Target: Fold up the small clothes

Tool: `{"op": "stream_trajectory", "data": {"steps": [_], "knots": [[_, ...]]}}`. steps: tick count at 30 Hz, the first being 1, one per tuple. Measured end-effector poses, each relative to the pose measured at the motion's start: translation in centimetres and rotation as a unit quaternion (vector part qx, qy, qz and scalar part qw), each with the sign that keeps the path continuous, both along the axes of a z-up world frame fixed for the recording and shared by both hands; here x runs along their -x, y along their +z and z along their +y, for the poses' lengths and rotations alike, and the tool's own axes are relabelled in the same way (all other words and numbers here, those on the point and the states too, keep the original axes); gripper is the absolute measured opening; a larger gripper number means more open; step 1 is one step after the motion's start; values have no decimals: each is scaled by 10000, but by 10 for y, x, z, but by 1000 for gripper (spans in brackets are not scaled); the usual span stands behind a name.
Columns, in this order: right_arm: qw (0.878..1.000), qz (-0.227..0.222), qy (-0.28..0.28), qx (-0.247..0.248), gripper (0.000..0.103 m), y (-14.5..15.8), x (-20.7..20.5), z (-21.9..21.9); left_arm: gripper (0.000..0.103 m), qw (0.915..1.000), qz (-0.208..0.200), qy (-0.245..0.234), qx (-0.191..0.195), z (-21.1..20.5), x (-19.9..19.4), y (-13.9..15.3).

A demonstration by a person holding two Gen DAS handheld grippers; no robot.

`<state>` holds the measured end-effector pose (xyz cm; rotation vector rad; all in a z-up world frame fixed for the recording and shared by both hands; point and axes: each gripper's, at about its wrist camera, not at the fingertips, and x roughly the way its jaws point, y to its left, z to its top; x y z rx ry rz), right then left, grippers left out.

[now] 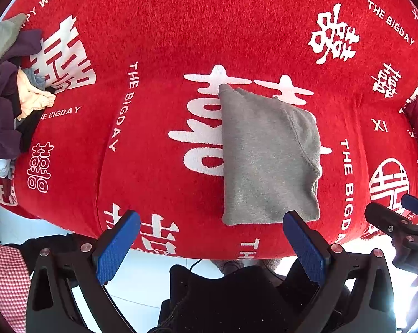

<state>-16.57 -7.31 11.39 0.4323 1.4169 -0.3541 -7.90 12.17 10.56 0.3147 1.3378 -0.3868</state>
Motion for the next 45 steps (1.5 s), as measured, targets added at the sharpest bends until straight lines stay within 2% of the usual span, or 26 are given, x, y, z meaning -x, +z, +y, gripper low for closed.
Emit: {"op": "stream_trajectory", "data": {"steps": [45], "knots": [[9999, 75, -83, 118, 103, -3, -8, 4, 103, 9995, 143, -277, 23, -2, -5, -15]]}}
